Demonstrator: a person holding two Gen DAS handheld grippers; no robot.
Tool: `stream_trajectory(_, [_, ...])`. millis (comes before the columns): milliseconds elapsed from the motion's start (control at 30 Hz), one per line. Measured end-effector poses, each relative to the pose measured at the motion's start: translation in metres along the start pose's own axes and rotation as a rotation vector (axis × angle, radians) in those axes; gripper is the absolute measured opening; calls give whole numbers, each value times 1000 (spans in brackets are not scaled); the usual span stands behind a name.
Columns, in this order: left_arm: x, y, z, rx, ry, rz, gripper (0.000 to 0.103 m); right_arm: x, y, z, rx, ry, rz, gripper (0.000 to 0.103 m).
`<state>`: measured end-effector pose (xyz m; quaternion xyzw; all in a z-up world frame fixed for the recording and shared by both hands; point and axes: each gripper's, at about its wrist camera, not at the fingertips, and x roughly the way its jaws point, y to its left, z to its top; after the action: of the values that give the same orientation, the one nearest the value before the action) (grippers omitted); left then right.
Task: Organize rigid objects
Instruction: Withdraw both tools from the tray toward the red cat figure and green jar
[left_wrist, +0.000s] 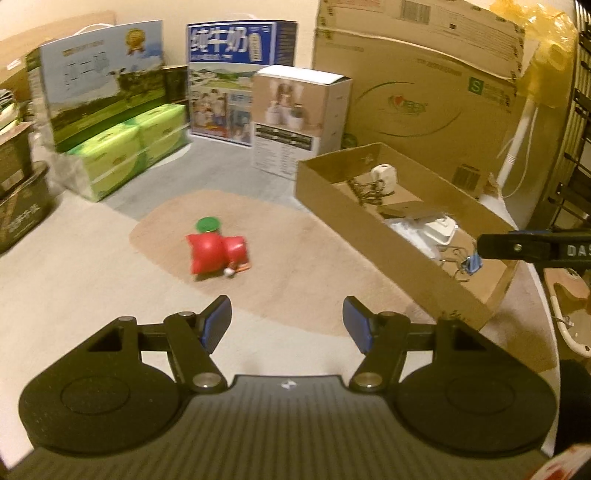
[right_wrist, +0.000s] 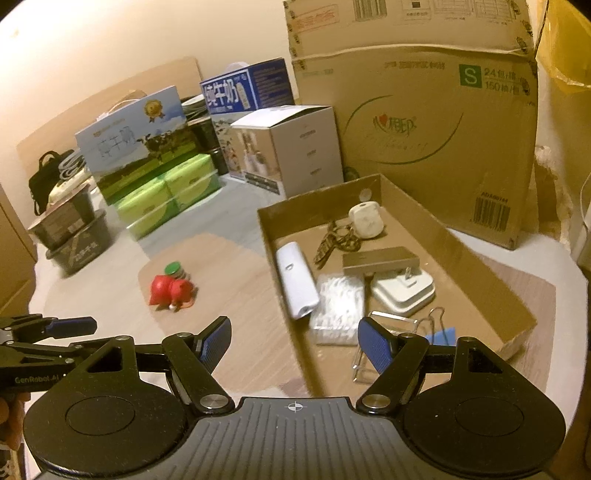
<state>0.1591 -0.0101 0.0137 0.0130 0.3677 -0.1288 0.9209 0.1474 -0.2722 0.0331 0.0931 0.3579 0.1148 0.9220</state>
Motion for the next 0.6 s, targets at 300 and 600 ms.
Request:
stream_trajectory(300, [-14, 26, -5, -28, -14, 54, 64, -10, 23, -7, -20, -18, 36, 75])
stream_trajectory(600, [-13, 51, -5, -56, -16, 91, 67, -1, 46, -10, -49, -19, 71, 75])
